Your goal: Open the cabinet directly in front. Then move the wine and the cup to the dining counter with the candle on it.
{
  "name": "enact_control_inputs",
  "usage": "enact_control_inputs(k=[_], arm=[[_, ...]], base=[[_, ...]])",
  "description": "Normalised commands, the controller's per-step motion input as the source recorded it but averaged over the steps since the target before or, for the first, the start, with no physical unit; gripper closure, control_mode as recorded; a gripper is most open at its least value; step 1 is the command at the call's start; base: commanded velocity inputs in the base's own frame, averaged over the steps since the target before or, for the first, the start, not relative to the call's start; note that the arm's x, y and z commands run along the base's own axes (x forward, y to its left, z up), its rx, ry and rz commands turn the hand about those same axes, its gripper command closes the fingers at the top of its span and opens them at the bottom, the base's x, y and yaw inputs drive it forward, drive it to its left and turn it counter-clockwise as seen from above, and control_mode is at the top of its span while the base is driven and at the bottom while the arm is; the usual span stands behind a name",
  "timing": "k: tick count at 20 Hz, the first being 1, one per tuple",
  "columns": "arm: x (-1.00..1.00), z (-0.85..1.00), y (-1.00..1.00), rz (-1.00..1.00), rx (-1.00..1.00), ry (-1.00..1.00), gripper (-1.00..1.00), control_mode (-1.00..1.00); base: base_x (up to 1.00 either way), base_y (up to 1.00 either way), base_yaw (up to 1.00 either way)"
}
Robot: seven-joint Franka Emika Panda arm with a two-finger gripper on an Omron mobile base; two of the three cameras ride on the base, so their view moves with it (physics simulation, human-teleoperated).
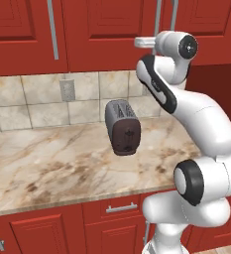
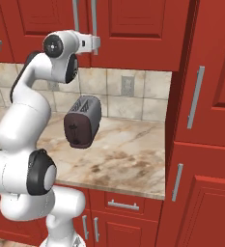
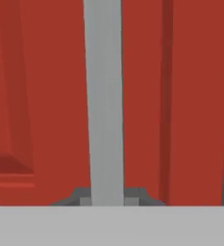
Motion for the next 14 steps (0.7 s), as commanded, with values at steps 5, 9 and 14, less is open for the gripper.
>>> enact_control_inputs(k=[5, 9, 14], arm=[[-0.68, 0.05, 0.43, 0.00, 0.00, -0.01, 1.00, -1.00], [-0.76, 0.18, 0.59, 0.00, 0.00, -0.01, 1.00, -1.00], [-0.72, 0.19, 0.60, 0.00, 0.00, 0.00, 1.00, -1.00]], base=[[0.00, 0.00, 0.00], [0.00, 0.00, 0.00], [0.00, 0.00, 0.00]])
